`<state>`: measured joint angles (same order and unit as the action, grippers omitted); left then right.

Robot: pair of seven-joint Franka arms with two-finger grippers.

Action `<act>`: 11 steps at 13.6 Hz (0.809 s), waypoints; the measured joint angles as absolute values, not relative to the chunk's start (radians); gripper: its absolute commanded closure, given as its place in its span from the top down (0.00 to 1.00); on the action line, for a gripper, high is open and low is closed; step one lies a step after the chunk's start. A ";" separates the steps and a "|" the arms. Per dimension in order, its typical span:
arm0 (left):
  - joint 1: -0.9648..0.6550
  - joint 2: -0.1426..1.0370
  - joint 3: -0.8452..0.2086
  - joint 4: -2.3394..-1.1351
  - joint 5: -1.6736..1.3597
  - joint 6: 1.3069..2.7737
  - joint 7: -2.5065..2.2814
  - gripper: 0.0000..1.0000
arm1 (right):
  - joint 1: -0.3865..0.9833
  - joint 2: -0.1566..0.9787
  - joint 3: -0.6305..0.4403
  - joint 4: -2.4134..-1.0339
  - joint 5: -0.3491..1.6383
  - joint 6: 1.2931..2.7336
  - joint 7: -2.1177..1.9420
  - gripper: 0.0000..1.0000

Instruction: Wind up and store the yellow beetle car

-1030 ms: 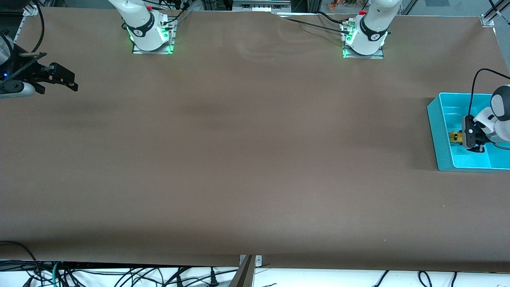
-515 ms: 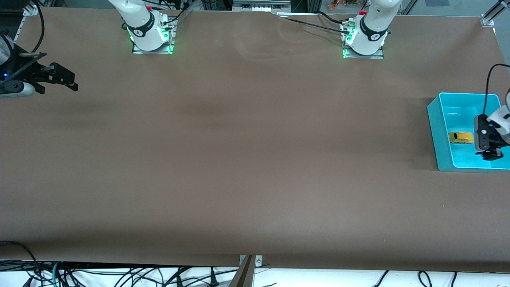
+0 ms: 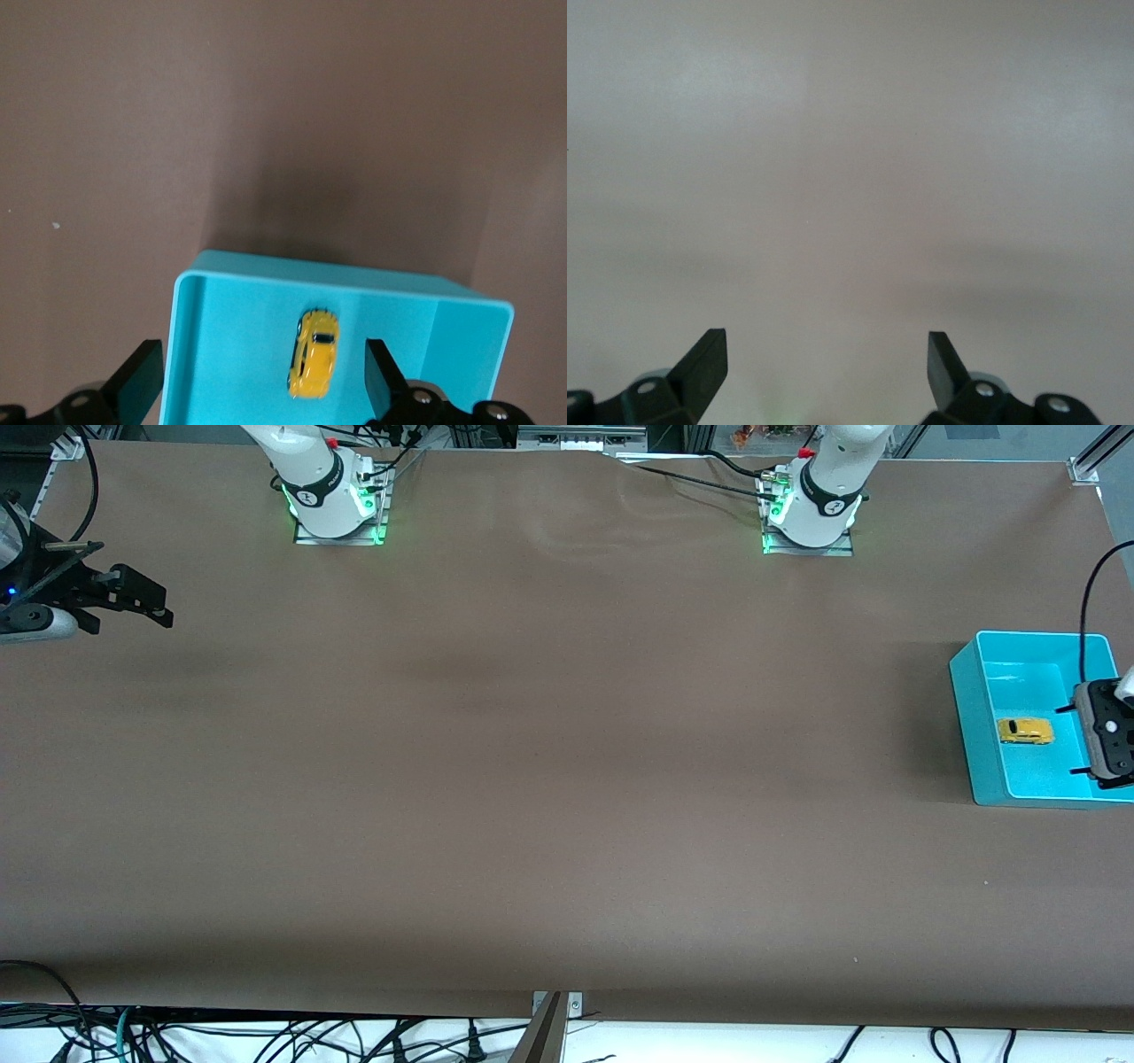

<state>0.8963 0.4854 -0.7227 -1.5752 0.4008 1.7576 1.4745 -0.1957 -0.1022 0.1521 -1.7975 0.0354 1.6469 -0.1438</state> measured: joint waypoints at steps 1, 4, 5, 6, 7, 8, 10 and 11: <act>0.893 0.487 -0.761 -1.566 0.400 1.714 1.396 1.00 | -0.196 -0.102 0.152 -1.797 0.035 1.647 -0.144 1.00; 0.810 0.487 -0.866 -1.507 0.400 1.539 1.120 1.00 | -0.195 -0.102 0.152 -1.796 0.035 1.647 -0.144 1.00; 0.761 0.487 -0.873 -1.491 0.400 1.507 1.035 1.00 | -0.195 -0.102 0.152 -1.796 0.035 1.646 -0.144 1.00; 0.718 0.487 -0.874 -1.477 0.399 1.488 0.959 1.00 | -0.195 -0.102 0.152 -1.796 0.035 1.646 -0.144 1.00; 0.685 0.487 -0.875 -1.462 0.398 1.465 0.887 1.00 | -0.195 -0.102 0.152 -1.796 0.035 1.646 -0.144 1.00; 0.662 0.487 -0.877 -1.446 0.390 1.442 0.817 1.00 | -0.195 -0.102 0.152 -1.795 0.036 1.646 -0.144 1.00; 0.644 0.487 -0.886 -1.419 0.346 1.422 0.683 1.00 | -0.195 -0.102 0.152 -1.795 0.036 1.646 -0.144 1.00; 0.642 0.486 -0.890 -1.410 0.308 1.419 0.616 1.00 | -0.195 -0.102 0.152 -1.795 0.036 1.646 -0.144 1.00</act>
